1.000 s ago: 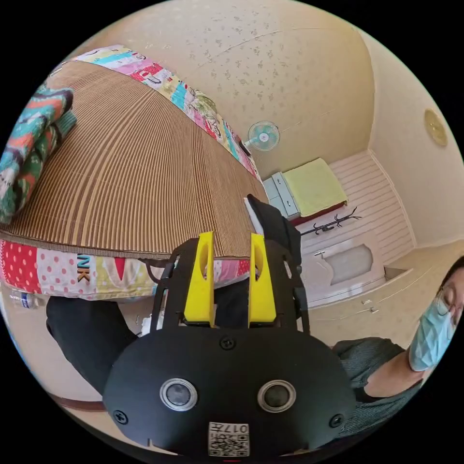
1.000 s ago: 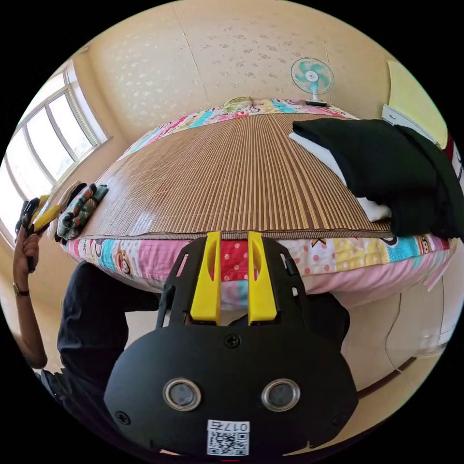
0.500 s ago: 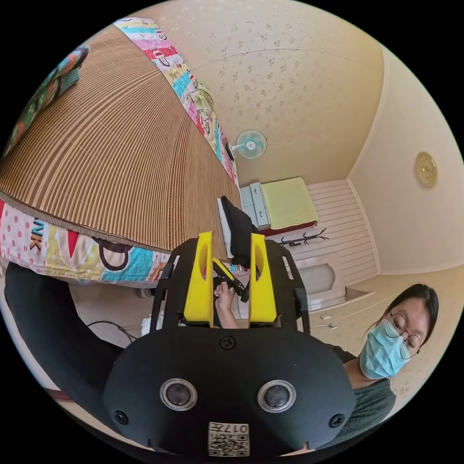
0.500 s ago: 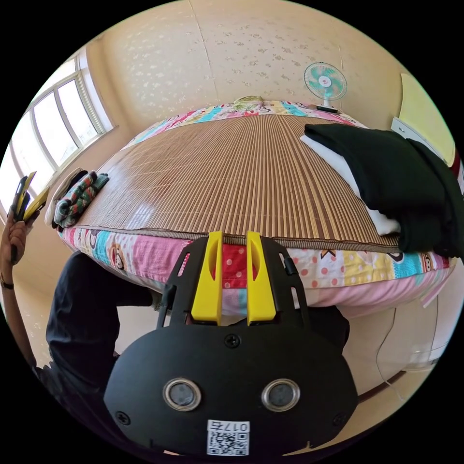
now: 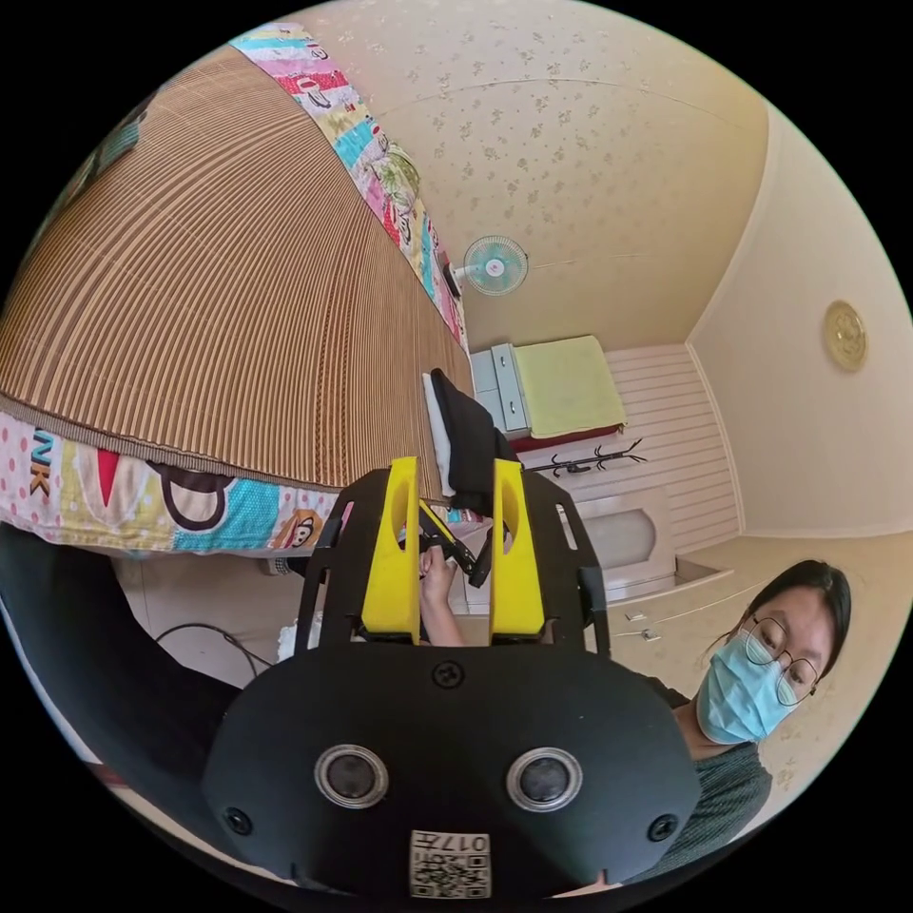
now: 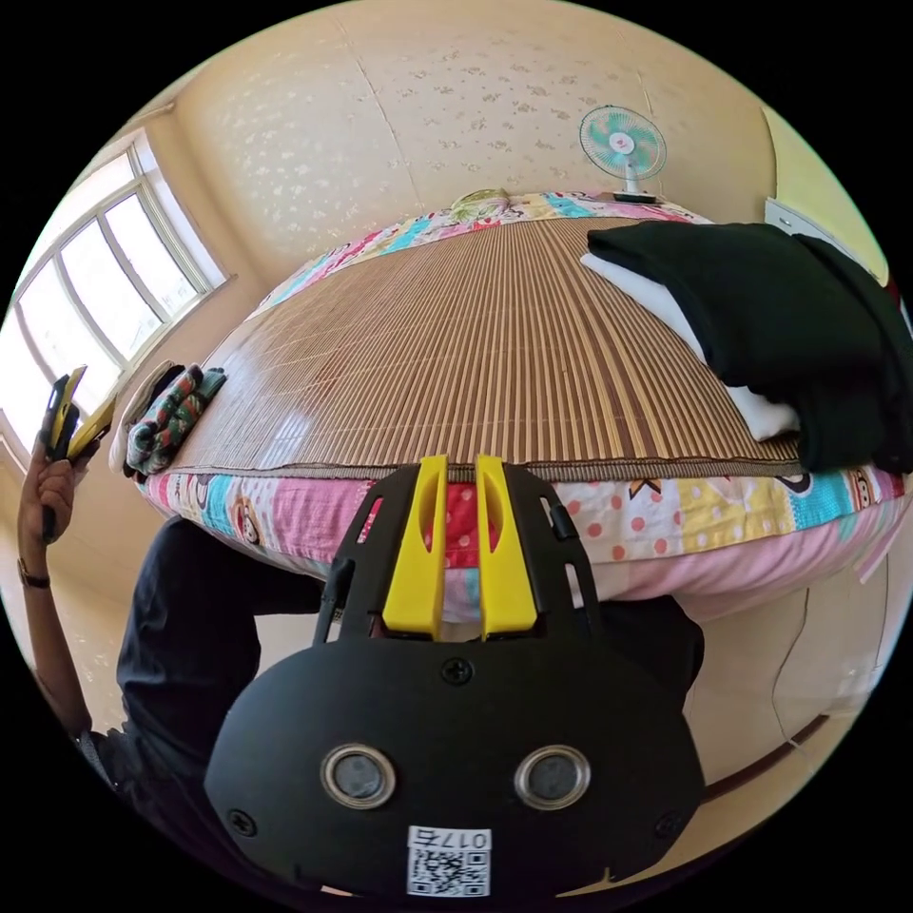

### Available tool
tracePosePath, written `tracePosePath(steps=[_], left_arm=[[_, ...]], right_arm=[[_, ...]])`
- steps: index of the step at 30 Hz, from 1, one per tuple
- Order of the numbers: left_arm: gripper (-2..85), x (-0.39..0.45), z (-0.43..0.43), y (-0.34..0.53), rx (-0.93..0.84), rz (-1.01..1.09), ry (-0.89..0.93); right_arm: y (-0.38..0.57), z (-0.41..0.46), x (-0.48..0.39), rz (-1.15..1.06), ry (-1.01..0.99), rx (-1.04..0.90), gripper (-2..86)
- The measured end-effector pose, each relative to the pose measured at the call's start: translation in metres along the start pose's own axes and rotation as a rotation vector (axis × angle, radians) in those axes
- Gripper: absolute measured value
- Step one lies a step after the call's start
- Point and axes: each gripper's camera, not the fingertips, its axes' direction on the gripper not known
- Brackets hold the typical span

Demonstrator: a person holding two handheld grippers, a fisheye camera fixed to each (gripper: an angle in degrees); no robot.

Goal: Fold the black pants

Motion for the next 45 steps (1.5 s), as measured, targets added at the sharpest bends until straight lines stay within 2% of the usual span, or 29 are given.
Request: tracePosePath(steps=[13,16,19,21,23,25,29,33,36,38,41,43,45], left_arm=[[11.3,-0.013,0.020,0.015,0.019,-0.032,0.021],[11.3,-0.007,0.029,0.021,0.013,0.000,-0.023],[11.3,0.015,0.049,0.027,-0.074,0.095,-0.233],[11.2,0.036,0.071,0.038,-0.150,0.187,-0.476],[11.0,0.049,0.082,0.050,-0.155,0.249,-0.624],[10.5,0.054,0.090,0.063,-0.154,0.297,-0.687],[10.7,0.050,0.104,0.084,-0.230,0.431,-0.506],[11.1,0.035,0.113,0.094,-0.266,0.427,-0.347],[11.2,0.030,0.112,0.095,-0.240,0.405,-0.329],[11.2,0.031,0.110,0.095,-0.229,0.395,-0.333],[11.2,0.038,0.104,0.096,-0.219,0.400,-0.354],[11.2,0.040,0.098,0.097,-0.202,0.397,-0.376],[11.1,0.038,0.089,0.098,-0.177,0.381,-0.385]], right_arm=[[-0.022,-0.024,0.007,0.008,-0.001,0.001,2.0],[-0.028,-0.029,0.009,0.002,0.003,-0.002,2.2],[-0.033,-0.044,0.016,0.032,0.024,0.030,2.5],[-0.033,-0.067,0.019,0.050,0.084,0.116,2.9],[-0.032,-0.107,0.028,0.055,0.183,0.241,3.7],[-0.035,-0.140,0.045,0.094,0.270,0.337,4.5],[-0.062,-0.208,0.111,0.265,0.293,0.457,9.8],[-0.080,-0.227,0.189,0.456,0.309,0.474,12.9],[-0.086,-0.213,0.261,0.610,0.197,0.435,13.8],[-0.096,-0.196,0.303,0.689,0.039,0.395,14.2],[-0.116,-0.196,0.327,0.751,-0.139,0.454,13.4],[-0.138,-0.195,0.340,0.862,-0.169,0.367,10.8],[-0.167,-0.214,0.330,0.797,-0.166,0.414,6.7]])
